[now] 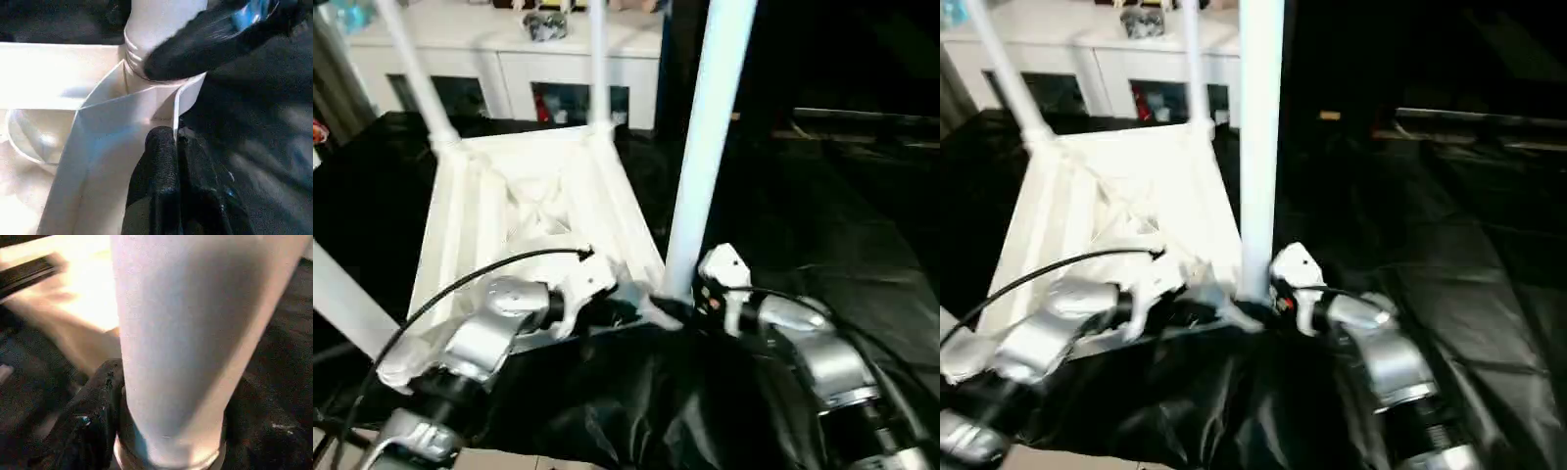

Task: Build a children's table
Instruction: Rotate leg to tighten

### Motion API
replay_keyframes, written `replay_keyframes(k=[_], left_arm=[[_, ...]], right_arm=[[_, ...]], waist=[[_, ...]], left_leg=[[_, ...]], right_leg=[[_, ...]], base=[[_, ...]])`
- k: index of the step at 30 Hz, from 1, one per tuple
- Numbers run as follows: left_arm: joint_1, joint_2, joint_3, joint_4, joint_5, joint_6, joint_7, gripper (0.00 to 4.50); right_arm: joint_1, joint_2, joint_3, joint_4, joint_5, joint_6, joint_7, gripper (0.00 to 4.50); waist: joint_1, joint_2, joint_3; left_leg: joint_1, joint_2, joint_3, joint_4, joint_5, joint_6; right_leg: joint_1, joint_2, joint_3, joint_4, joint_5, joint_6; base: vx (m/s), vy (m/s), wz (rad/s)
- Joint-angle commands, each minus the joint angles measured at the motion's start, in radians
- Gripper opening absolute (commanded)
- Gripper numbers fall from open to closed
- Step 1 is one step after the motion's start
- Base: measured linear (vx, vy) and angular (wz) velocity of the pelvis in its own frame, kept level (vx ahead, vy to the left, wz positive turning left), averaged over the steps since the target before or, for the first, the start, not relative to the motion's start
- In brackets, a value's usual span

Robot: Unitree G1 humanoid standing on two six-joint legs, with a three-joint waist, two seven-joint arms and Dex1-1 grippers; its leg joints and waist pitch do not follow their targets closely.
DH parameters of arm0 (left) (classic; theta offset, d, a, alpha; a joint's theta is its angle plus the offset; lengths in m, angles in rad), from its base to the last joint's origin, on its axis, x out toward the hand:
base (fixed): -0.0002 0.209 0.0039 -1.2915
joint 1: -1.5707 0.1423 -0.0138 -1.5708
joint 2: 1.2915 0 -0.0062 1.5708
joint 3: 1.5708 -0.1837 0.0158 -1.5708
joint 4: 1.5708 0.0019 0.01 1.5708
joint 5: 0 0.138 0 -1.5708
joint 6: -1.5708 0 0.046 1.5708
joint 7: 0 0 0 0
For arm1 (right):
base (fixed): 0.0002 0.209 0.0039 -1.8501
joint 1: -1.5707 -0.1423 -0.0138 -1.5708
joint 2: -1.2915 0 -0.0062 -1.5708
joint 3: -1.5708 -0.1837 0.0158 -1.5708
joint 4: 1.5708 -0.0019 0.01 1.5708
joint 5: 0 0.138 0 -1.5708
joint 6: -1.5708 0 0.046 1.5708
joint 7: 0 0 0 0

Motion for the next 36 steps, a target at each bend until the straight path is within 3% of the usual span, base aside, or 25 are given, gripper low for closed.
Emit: replay_keyframes(k=[1,6,7,12,15,17,20,22,25,27,32,33,36], left_arm=[[-0.052,-0.057,0.013,0.004,0.009,0.006,0.106,0.0],[-0.075,-0.126,-0.007,0.021,0.025,-0.002,0.16,0.0],[-0.076,-0.127,-0.011,0.021,0.026,-0.008,0.159,0.0],[-0.07,-0.101,-0.021,0.007,0.022,-0.02,0.103,0.0],[-0.059,-0.076,-0.022,-0.007,0.01,-0.034,0.062,0.0],[-0.031,-0.032,-0.025,-0.044,-0.018,-0.059,-0.026,0.0],[0.003,0.02,-0.03,-0.088,-0.05,-0.057,-0.11,0.0],[0.021,0.054,-0.034,-0.105,-0.056,-0.07,-0.154,0.0],[0.029,0.075,-0.034,-0.112,-0.066,-0.074,-0.188,0.0],[0.034,0.091,-0.032,-0.117,-0.08,-0.082,-0.218,0.0],[0.031,0.137,-0.03,-0.13,-0.111,-0.083,-0.303,0.0],[0.026,0.144,-0.03,-0.125,-0.113,-0.085,-0.319,0.0],[0.016,0.15,-0.03,-0.117,-0.113,-0.084,-0.329,0.0]], right_arm=[[0.011,0.069,0.061,0.051,-0.009,0.055,-0.065,2.61],[-0.036,0.183,0.046,0.097,-0.026,0.047,-0.21,2.61],[-0.043,0.186,0.045,0.102,-0.028,0.042,-0.216,2.95],[-0.069,0.158,0.017,0.087,-0.005,0.046,-0.161,3.51],[-0.069,0.111,0.024,0.055,0.007,0.047,-0.084,3.73],[-0.061,0.016,0.053,-0.001,0.019,0.068,0.046,3.79],[-0.041,-0.102,0.09,-0.064,0.051,0.087,0.223,3.79],[-0.029,-0.168,0.105,-0.098,0.077,0.1,0.331,3.79],[-0.021,-0.207,0.117,-0.117,0.09,0.107,0.408,3.79],[-0.018,-0.236,0.13,-0.129,0.101,0.113,0.459,3.79],[-0.024,-0.286,0.16,-0.131,0.119,0.121,0.556,3.79],[-0.028,-0.284,0.16,-0.125,0.113,0.117,0.563,3.52],[-0.036,-0.275,0.165,-0.111,0.104,0.107,0.56,3.39]], waist=[[-0.015,-0.001,-0.048],[-0.032,0.001,-0.048],[-0.031,0.002,-0.05],[-0.03,0.002,-0.056],[-0.028,-0.001,-0.059],[-0.024,-0.001,-0.062],[-0.011,-0.001,-0.069],[0.001,0.003,-0.074],[0.016,0.001,-0.077],[0.022,0.001,-0.072],[0.032,-0.003,-0.065],[0.033,-0.004,-0.064],[0.034,-0.004,-0.063]], left_leg=[[0.014,0.074,-0.062,-0.095,-0.359,-0.037],[0.011,0.073,-0.064,-0.095,-0.367,-0.027],[0.01,0.074,-0.065,-0.095,-0.365,-0.026],[0.0,0.079,-0.058,-0.098,-0.293,-0.007],[-0.005,0.079,-0.055,-0.094,-0.244,0.017],[-0.006,0.081,-0.052,-0.091,-0.203,0.036],[-0.007,0.085,-0.046,-0.083,-0.111,0.077],[-0.002,0.086,-0.04,-0.077,-0.044,0.117],[-0.006,0.086,-0.04,-0.073,0.019,0.144],[-0.007,0.088,-0.039,-0.075,-0.02,0.14],[-0.001,0.089,-0.037,-0.082,-0.105,0.08],[-0.001,0.089,-0.037,-0.083,-0.118,0.07],[-0.001,0.088,-0.038,-0.084,-0.122,0.054]], right_leg=[[0.018,-0.098,0.049,-0.114,-0.555,-0.132],[0.013,-0.1,0.047,-0.118,-0.55,-0.13],[0.015,-0.101,0.047,-0.117,-0.539,-0.131],[0.026,-0.101,0.054,-0.098,-0.344,-0.194],[0.035,-0.103,0.055,-0.093,-0.298,-0.213],[0.038,-0.101,0.054,-0.088,-0.25,-0.222],[0.044,-0.101,0.054,-0.069,-0.109,-0.258],[0.038,-0.099,0.054,-0.058,-0.005,-0.29],[0.038,-0.096,0.05,-0.047,0.065,-0.301],[0.039,-0.099,0.049,-0.053,0.009,-0.296],[0.033,-0.098,0.051,-0.066,-0.135,-0.271],[0.032,-0.099,0.052,-0.068,-0.158,-0.266],[0.031,-0.1,0.054,-0.071,-0.188,-0.255]], base=[[0.0,0.0,0.0],[0.0,0.0,0.0],[0.0,0.0,0.0],[0.0,0.0,0.0],[0.0,0.0,0.0],[0.0,0.0,0.0],[0.037,-0.009,0.02],[0.03,-0.007,0.03],[0.0,0.0,0.0],[0.0,0.0,0.0],[0.0,0.0,0.0],[0.0,0.0,0.0],[0.0,0.0,0.0]])
